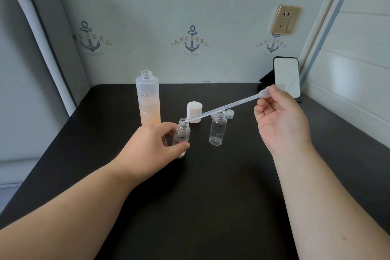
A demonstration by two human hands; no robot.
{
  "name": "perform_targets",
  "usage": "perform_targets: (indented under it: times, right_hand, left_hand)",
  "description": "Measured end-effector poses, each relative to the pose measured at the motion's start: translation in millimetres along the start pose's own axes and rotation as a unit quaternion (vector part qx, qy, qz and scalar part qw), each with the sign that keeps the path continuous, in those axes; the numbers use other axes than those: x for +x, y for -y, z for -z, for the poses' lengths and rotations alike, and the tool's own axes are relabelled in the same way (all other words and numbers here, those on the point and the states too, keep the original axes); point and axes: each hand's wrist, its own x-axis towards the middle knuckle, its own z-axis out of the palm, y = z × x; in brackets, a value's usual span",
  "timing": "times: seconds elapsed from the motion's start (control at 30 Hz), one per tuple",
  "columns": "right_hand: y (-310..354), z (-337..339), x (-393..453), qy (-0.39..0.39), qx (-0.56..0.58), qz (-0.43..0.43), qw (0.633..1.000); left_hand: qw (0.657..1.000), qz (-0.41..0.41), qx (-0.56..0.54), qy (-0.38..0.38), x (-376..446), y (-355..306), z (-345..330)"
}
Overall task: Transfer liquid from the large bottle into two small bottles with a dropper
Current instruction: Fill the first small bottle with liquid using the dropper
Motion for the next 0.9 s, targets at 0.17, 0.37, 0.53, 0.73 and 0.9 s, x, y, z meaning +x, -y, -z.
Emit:
perform_targets:
  times: [0.17,0.37,0.53,0.73,0.9]
  right_hand:
    - [0.1,0.7,0.5,-0.006,-0.001,0.003,1.000]
    - [-0.3,1.0,0.8,-0.009,-0.001,0.006,1.000]
    - [-1.0,2.2,0.5,-0.010,-0.010,0.008,1.000]
    - [0.0,1.9,0.4,0.001,-0.014,0.009,1.000]
    - [0.4,1.4,0.1,-0.002,-0.016,0.010,1.000]
  left_hand:
    - [1.000,-0.007,0.002,-0.002,0.1,-0.8,-0.2]
    - [1.000,-0.002,0.005,-0.003,-0.1,-1.5,-0.2]
    - [1.000,-0.002,0.010,-0.001,-0.3,-1.6,0.4]
    - [1.000,-0.009,0.010,-0.008,-0.5,-1.1,0.0]
    - [1.000,-0.013,0.010,-0.007,-0.5,-0.4,0.2]
